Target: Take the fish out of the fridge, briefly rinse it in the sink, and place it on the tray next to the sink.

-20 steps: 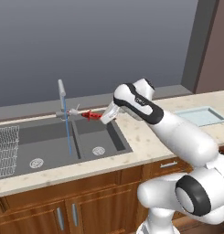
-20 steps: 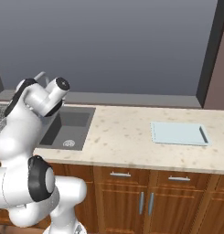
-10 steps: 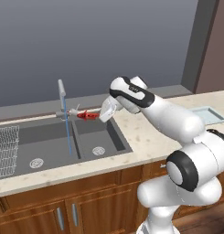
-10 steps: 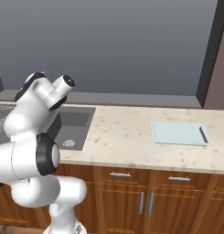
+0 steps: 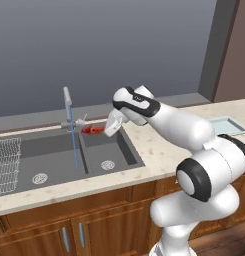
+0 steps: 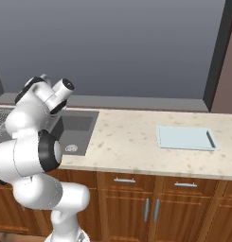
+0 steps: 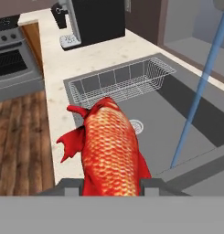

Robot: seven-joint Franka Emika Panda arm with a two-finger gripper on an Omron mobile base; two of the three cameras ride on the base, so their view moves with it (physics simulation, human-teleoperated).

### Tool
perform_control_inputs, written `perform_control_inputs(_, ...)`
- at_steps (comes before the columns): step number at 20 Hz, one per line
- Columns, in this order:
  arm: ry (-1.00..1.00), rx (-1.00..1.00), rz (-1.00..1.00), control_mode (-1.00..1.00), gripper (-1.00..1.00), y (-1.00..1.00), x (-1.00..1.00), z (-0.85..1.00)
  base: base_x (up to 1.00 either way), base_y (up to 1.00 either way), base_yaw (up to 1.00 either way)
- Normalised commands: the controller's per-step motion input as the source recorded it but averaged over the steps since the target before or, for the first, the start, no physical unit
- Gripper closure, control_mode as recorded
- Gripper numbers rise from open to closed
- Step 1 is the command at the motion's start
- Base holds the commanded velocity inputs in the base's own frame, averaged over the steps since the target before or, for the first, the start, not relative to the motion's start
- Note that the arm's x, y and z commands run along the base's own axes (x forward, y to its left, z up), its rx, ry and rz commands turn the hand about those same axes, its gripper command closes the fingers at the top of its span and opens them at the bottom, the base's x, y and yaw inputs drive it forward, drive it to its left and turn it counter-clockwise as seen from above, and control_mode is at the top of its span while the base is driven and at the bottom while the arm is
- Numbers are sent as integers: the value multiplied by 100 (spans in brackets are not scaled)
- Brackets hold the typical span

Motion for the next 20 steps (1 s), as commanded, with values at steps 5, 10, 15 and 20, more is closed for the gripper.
perform_control_inputs(5,-3,-5,0,-100,100,9,23,-15,0,0,0)
perform_control_inputs(10,-19,-7,0,-100,100,6,17,-6,0,0,0)
perform_control_inputs(15,-20,-5,0,-100,100,13,7,-2,0,0,0)
perform_control_inputs(20,-10,-1,0,-100,100,11,1,0,0,0,0)
